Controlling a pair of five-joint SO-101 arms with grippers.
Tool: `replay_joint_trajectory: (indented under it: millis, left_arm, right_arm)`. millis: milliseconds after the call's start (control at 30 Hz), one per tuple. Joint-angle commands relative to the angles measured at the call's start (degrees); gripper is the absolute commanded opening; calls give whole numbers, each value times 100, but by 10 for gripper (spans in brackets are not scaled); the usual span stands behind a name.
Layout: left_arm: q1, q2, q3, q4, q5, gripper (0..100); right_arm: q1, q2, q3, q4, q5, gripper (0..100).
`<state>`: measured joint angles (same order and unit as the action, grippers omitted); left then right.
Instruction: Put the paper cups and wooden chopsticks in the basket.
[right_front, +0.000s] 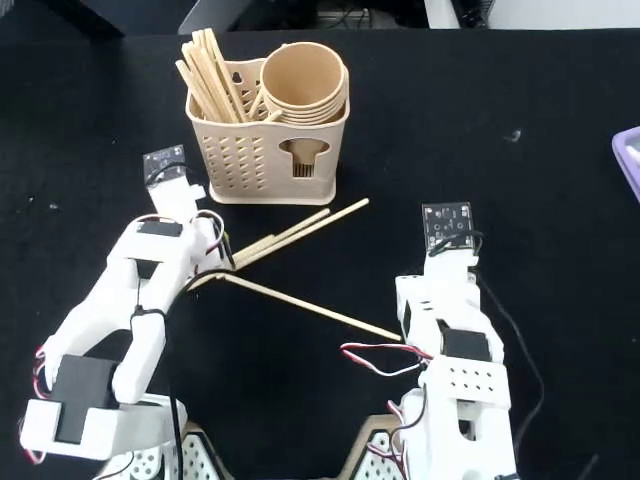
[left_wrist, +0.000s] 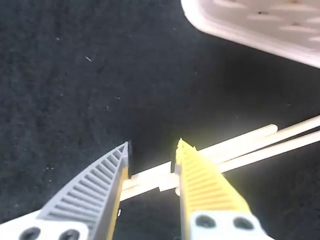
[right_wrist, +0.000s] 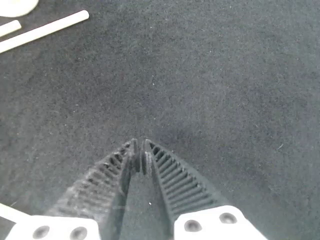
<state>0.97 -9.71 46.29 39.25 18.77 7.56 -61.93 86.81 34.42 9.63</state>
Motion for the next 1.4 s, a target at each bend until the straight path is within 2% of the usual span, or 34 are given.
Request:
replay_joint_trajectory:
  millis: [0, 200, 733, 867, 1200, 1367]
  left_arm:
    - [295, -9, -48, -26, -229, 163]
    - [769, -35, 400, -26, -985, 159]
    - [919, -44, 479, -18, -1046, 159]
    - [1147, -132, 488, -18, -1363, 159]
    - [1446, -1952, 1446, -35, -1776, 163]
    - [848, -2796, 1569, -26, -1758, 164]
  right_arm:
    - [26, -136, -40, -149, -9, 21]
    - [26, -136, -31, -149, -9, 21]
    - [26, -145, -57, -149, -9, 21]
    - [26, -145, -57, -149, -9, 21]
    - [26, -145, -57, -149, -9, 21]
    - [26, -145, -57, -141, -9, 25]
